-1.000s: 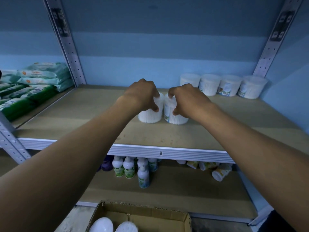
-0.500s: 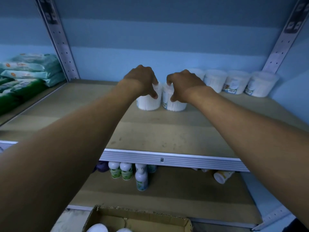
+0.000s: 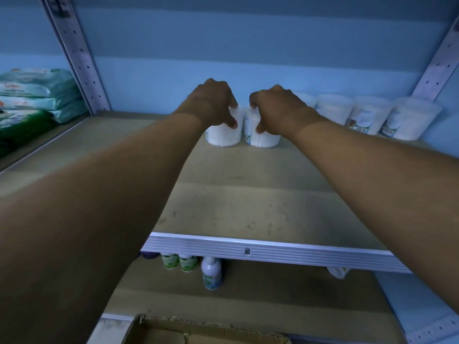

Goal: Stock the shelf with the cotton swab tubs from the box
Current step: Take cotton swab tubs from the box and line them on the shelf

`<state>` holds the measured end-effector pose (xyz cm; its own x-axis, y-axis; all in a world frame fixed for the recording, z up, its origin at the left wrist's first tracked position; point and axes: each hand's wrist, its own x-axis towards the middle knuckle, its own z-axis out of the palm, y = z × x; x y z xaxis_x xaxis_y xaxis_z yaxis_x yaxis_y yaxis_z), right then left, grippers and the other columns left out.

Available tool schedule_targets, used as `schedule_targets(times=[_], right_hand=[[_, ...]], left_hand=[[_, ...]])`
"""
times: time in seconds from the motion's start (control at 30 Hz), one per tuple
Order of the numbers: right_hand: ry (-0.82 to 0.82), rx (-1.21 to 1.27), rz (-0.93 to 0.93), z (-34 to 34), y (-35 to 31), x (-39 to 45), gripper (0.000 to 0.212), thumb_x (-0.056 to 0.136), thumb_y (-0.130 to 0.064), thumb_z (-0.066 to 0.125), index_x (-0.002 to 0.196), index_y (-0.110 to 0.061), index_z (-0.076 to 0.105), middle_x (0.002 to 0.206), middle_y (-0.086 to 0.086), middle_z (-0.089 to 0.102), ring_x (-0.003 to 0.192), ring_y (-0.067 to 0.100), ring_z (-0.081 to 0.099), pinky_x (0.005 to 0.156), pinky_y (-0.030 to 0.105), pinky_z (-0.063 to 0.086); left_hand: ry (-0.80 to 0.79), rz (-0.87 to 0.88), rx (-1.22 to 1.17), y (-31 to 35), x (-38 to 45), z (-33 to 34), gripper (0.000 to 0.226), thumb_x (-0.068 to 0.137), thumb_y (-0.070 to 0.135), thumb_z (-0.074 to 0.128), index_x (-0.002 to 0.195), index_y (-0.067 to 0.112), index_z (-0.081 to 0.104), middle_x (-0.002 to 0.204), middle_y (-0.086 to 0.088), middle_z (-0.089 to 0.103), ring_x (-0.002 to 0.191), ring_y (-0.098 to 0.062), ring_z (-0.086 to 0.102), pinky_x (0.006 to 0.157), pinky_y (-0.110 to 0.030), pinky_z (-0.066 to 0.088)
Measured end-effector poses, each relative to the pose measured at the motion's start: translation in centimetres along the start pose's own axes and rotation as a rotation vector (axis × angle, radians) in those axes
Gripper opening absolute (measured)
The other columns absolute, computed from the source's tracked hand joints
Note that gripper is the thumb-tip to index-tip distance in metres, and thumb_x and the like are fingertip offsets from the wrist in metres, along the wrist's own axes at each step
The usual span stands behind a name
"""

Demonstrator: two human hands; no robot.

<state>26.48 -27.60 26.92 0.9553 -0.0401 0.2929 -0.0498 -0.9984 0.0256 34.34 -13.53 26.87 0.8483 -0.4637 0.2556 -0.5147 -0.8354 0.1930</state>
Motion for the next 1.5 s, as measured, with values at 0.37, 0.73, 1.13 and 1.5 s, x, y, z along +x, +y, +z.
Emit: schedule_targets(times=[0.37, 0.73, 1.13, 1.5], right_hand=[[0.107, 0.039, 0.044, 2.8, 1.2, 3.1, 0.045, 0.084, -0.008, 0.078, 0.126, -0.009, 0.062, 0.121, 0.019, 0.062, 0.113, 0.038, 0.06, 0.087, 0.038, 0.048], [0.136, -0.013, 0.056, 4.6, 2.0, 5.8, 0.033, 0.09, -0.007, 0.065, 0.123, -0.009, 0.064, 0.117, 0.019, 0.063, 0.11, 0.038, 0.061, 0.076, 0.035, 0.043], [0.1, -0.047, 0.068, 5.1, 2.4, 7.3, 0.036, 0.089, -0.007, 0.067, 0.124, -0.01, 0.061, 0.12, 0.016, 0.06, 0.108, 0.035, 0.061, 0.076, 0.033, 0.042], [0.051, -0.034, 0.088, 4.8, 2.5, 7.7, 0.035, 0.087, -0.008, 0.068, 0.121, -0.01, 0.062, 0.119, 0.015, 0.061, 0.11, 0.034, 0.06, 0.074, 0.032, 0.041]], left_hand=[[0.028, -0.004, 0.034, -1.0, 3.7, 1.6, 0.063, 0.074, 0.046, 0.082, 0.13, 0.027, 0.063, 0.13, -0.004, 0.061, 0.116, -0.028, 0.057, 0.095, -0.039, 0.048], [0.021, 0.021, 0.125, -1.8, 6.0, 2.4, 0.064, 0.081, 0.049, 0.074, 0.139, 0.029, 0.054, 0.139, -0.004, 0.052, 0.127, -0.028, 0.046, 0.101, -0.041, 0.045], [0.014, -0.004, 0.119, -1.8, 7.1, 2.6, 0.063, 0.083, 0.047, 0.073, 0.14, 0.03, 0.053, 0.144, -0.003, 0.049, 0.13, -0.027, 0.045, 0.102, -0.041, 0.043], [-0.033, -0.009, 0.147, -0.9, 6.5, 2.5, 0.065, 0.091, 0.045, 0.064, 0.149, 0.026, 0.041, 0.151, -0.004, 0.043, 0.136, -0.027, 0.041, 0.107, -0.04, 0.039]])
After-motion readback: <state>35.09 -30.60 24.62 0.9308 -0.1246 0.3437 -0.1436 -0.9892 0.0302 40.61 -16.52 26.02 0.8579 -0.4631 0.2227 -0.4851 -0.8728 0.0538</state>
